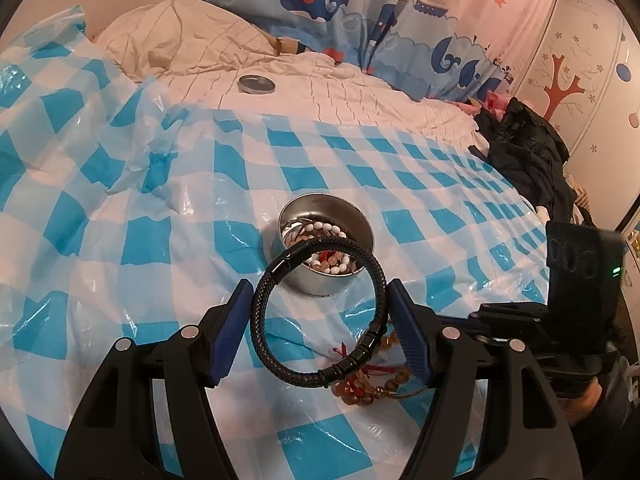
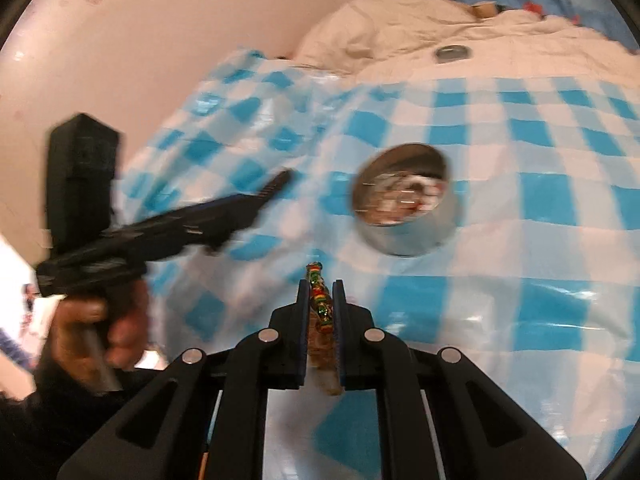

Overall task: Organize jewelry
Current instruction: 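Open the left gripper over the tin to drop the black bracelet while the right carries the chain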

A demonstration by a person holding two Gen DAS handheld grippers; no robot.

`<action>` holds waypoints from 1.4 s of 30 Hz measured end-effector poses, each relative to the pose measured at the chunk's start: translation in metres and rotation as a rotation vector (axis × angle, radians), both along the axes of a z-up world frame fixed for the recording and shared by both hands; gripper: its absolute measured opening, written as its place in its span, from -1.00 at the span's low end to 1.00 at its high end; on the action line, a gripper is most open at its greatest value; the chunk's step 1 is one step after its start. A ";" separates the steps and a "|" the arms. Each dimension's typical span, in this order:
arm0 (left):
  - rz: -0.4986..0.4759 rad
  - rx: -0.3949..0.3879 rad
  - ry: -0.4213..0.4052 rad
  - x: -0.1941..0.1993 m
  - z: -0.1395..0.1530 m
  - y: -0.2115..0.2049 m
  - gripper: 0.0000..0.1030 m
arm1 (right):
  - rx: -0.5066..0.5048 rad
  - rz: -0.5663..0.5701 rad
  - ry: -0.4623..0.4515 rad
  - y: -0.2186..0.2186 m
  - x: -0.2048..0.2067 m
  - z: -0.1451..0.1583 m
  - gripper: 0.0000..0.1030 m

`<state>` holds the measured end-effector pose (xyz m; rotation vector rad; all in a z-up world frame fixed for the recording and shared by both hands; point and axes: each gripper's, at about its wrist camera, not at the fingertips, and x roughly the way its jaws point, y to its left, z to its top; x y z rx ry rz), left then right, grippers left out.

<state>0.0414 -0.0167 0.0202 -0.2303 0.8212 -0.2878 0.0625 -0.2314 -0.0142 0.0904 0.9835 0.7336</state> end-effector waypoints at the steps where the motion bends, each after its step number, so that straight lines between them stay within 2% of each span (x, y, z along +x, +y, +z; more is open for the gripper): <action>1: 0.000 0.000 0.001 0.001 0.000 0.000 0.26 | -0.085 -0.013 0.001 0.002 0.002 -0.008 -0.77; 3: -0.002 0.001 0.001 0.001 0.000 0.000 0.26 | -0.172 -0.043 0.003 0.001 0.006 -0.022 -0.77; 5: -0.004 0.004 0.001 0.002 0.000 -0.001 0.26 | -0.171 -0.054 0.046 -0.003 0.010 -0.032 -0.77; 8: -0.003 0.004 0.001 0.002 -0.001 -0.002 0.26 | -0.170 -0.066 0.030 -0.008 0.010 -0.027 -0.77; 10: -0.002 0.004 0.002 0.002 -0.001 -0.002 0.26 | -0.163 -0.077 0.051 -0.011 0.011 -0.029 -0.72; 12: -0.003 0.005 0.001 0.002 0.000 -0.002 0.26 | -0.175 -0.083 0.071 -0.013 0.013 -0.034 0.02; 16: -0.004 0.007 -0.001 0.002 0.000 -0.002 0.26 | -0.204 -0.067 0.091 -0.015 0.009 -0.041 0.07; 17: -0.004 0.006 0.000 0.002 0.000 -0.002 0.26 | -0.212 -0.056 0.088 -0.014 0.008 -0.041 0.05; 19: -0.004 0.008 0.000 0.003 0.000 -0.003 0.26 | -0.218 -0.026 0.091 -0.013 0.005 -0.041 -0.30; 20: -0.006 0.008 0.000 0.004 -0.001 -0.004 0.26 | -0.210 -0.012 0.096 -0.013 0.004 -0.041 -0.58; 21: -0.008 0.009 0.000 0.004 0.000 -0.005 0.26 | -0.208 -0.007 0.094 -0.012 0.003 -0.040 -0.76; 23: -0.010 0.009 0.000 0.007 0.000 -0.007 0.26 | -0.217 0.007 0.076 -0.010 0.000 -0.037 -0.88; 27: -0.011 0.007 -0.002 0.008 0.001 -0.009 0.26 | -0.185 0.003 0.062 -0.014 -0.002 -0.028 -0.88; 33: -0.011 0.006 -0.002 0.009 0.001 -0.010 0.26 | -0.043 -0.035 0.040 -0.027 0.001 -0.007 -0.88; 42: -0.004 -0.005 -0.005 0.025 0.002 -0.020 0.26 | 0.077 -0.147 -0.015 -0.045 0.018 0.027 -0.88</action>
